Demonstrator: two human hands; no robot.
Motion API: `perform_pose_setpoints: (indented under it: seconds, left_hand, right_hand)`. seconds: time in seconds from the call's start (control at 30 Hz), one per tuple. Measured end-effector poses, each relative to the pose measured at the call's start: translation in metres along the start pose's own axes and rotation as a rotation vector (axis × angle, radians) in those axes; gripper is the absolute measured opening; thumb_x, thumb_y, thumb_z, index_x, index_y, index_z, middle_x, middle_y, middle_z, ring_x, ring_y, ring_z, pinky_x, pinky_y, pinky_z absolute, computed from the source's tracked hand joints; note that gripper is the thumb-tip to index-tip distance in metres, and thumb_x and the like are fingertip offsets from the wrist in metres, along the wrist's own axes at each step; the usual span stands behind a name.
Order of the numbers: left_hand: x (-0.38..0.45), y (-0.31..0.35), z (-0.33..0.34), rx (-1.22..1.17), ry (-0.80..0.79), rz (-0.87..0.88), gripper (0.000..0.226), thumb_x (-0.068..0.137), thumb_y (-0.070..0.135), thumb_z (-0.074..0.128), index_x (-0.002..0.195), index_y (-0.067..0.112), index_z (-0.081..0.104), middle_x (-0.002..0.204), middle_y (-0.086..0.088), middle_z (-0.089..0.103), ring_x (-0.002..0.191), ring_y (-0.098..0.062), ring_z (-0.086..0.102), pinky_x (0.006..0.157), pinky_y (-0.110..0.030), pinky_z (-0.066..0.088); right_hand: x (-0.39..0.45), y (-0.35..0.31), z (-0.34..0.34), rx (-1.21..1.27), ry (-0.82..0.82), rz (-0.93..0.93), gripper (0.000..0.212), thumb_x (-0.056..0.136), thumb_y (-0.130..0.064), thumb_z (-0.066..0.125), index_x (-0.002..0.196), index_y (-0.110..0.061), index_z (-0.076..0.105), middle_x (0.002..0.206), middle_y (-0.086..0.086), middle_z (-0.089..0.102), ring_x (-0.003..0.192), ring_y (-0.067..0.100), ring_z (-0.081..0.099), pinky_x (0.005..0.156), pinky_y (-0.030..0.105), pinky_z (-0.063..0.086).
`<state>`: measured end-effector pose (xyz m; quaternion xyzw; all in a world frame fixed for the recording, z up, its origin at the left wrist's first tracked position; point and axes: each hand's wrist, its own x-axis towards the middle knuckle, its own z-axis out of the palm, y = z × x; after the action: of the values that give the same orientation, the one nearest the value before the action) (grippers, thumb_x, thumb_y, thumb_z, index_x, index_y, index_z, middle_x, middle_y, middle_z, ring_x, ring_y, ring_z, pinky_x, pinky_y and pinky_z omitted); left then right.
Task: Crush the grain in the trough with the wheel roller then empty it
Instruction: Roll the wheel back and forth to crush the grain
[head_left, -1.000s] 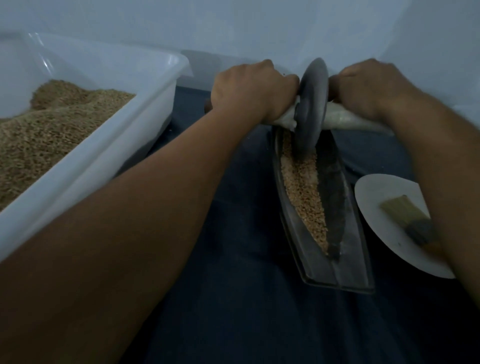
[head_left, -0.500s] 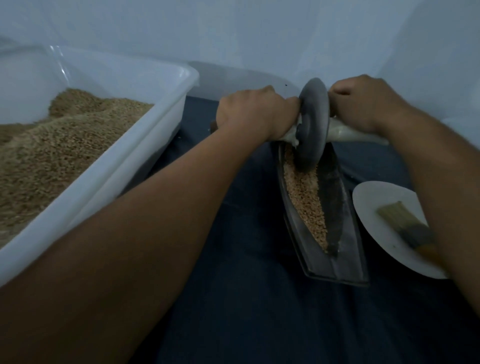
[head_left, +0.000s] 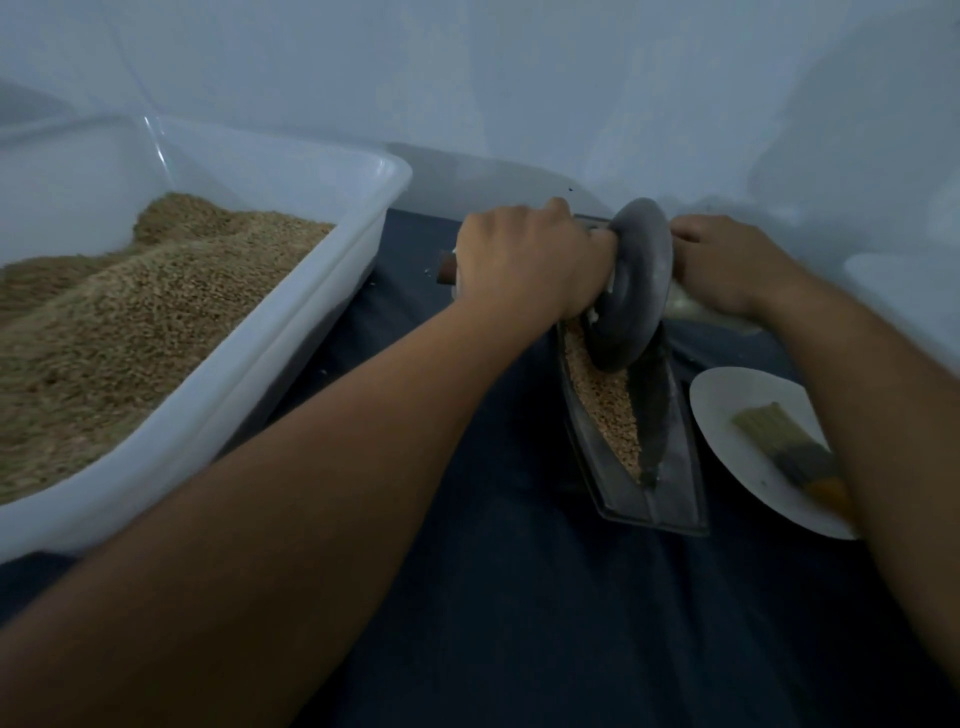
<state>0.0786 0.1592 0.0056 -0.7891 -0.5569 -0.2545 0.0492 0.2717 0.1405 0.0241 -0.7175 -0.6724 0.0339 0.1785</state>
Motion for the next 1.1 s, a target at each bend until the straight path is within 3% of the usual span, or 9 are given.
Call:
perform_pose_setpoints:
  seconds: [0.2, 0.5, 0.67, 0.87, 1.0, 1.1]
  left_hand:
    - [-0.006, -0.001, -0.002, 0.003, 0.015, 0.023, 0.04, 0.092, 0.056, 0.024, 0.092, 0.022, 0.045, 0.081, -0.003, 0.046, 0.072, -0.026, 0.042, 0.062, -0.037, 0.025]
    - [-0.019, -0.002, -0.005, 0.016, 0.032, 0.066, 0.042, 0.091, 0.058, 0.022, 0.089, 0.023, 0.046, 0.075, -0.002, 0.046, 0.068, -0.026, 0.043, 0.058, -0.035, 0.026]
    - [-0.032, 0.0, -0.01, 0.027, 0.057, 0.063, 0.039, 0.093, 0.057, 0.024, 0.089, 0.023, 0.044, 0.074, 0.0, 0.045, 0.067, -0.025, 0.043, 0.056, -0.035, 0.023]
    - [-0.047, 0.003, -0.015, 0.04, 0.137, 0.098, 0.035, 0.094, 0.055, 0.024, 0.088, 0.023, 0.038, 0.086, -0.007, 0.064, 0.069, -0.026, 0.042, 0.062, -0.038, 0.029]
    - [-0.057, 0.005, -0.02, 0.061, 0.153, 0.122, 0.033, 0.095, 0.054, 0.024, 0.09, 0.023, 0.036, 0.089, -0.008, 0.065, 0.071, -0.027, 0.048, 0.064, -0.039, 0.031]
    - [-0.064, 0.008, -0.025, 0.095, 0.165, 0.143, 0.034, 0.096, 0.053, 0.024, 0.09, 0.023, 0.038, 0.092, -0.009, 0.064, 0.078, -0.03, 0.057, 0.066, -0.041, 0.035]
  right_hand:
    - [-0.009, 0.0, -0.001, -0.032, -0.017, 0.023, 0.072, 0.065, -0.07, 0.02, 0.097, -0.023, 0.064, 0.104, 0.006, 0.062, 0.09, 0.027, 0.055, 0.089, 0.048, 0.047]
    - [-0.032, 0.0, 0.002, -0.093, 0.032, 0.022, 0.076, 0.065, -0.072, 0.011, 0.096, -0.027, 0.064, 0.104, 0.005, 0.06, 0.086, 0.027, 0.053, 0.08, 0.043, 0.047]
    - [-0.046, 0.0, 0.004, -0.107, 0.056, 0.01, 0.066, 0.068, -0.074, 0.011, 0.077, -0.026, 0.056, 0.086, -0.002, 0.06, 0.073, 0.019, 0.053, 0.064, 0.037, 0.041]
    - [-0.057, 0.003, 0.006, -0.14, 0.07, 0.025, 0.072, 0.071, -0.075, 0.009, 0.087, -0.029, 0.062, 0.086, -0.003, 0.06, 0.07, 0.01, 0.049, 0.058, 0.032, 0.035]
    - [-0.066, 0.001, 0.007, -0.169, 0.097, 0.033, 0.07, 0.073, -0.075, 0.009, 0.082, -0.027, 0.059, 0.083, -0.002, 0.059, 0.073, 0.021, 0.052, 0.058, 0.032, 0.034]
    - [-0.072, 0.0, 0.006, -0.152, 0.093, 0.024, 0.069, 0.072, -0.072, 0.007, 0.079, -0.026, 0.057, 0.086, -0.001, 0.06, 0.075, 0.02, 0.052, 0.061, 0.034, 0.037]
